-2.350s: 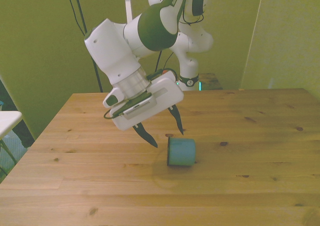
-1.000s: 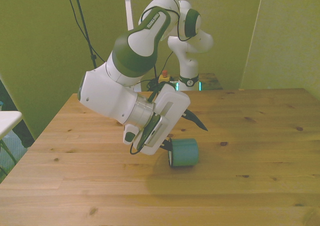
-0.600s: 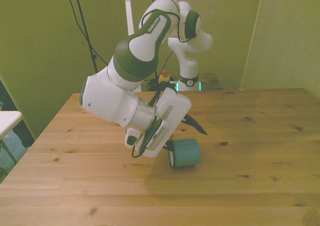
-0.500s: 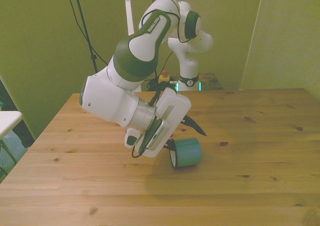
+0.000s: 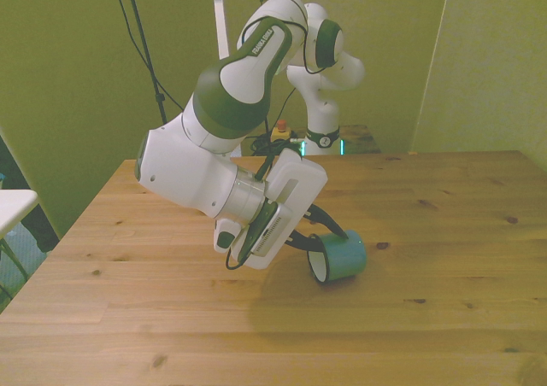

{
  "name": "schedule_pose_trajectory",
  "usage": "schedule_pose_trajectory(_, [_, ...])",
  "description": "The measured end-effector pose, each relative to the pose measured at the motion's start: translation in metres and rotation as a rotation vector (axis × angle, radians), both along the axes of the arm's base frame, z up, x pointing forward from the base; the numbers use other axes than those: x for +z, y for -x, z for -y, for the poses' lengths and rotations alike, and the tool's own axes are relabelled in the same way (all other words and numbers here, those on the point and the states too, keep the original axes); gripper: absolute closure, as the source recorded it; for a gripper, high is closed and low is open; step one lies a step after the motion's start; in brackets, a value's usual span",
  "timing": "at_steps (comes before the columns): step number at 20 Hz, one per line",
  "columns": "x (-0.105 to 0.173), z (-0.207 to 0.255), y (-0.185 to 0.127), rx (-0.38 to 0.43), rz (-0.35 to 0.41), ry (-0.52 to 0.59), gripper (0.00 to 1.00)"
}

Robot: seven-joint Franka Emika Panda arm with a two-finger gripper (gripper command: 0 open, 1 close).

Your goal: Flip the mug upright

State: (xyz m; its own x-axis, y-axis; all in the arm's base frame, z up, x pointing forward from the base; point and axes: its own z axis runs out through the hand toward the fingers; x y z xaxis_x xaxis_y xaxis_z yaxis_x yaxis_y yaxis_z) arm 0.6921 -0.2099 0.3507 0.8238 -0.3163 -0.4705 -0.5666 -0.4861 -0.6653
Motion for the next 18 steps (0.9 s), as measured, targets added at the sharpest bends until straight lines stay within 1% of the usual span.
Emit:
schedule_pose_trajectory(5, [0.009,-0.001,-0.001,0.008,0.004,-0.008,1.00])
schedule_pose_trajectory(10, [0.011,-0.003,-0.003,0.006,0.008,-0.012,1.00])
schedule_pose_trajectory(13, [0.015,-0.005,-0.005,-0.002,0.021,0.003,1.00])
schedule_pose_trajectory(15, [0.024,-0.008,-0.008,-0.017,0.047,0.036,1.00])
schedule_pose_trajectory(18, [0.050,-0.014,-0.004,-0.038,0.099,0.113,1.00])
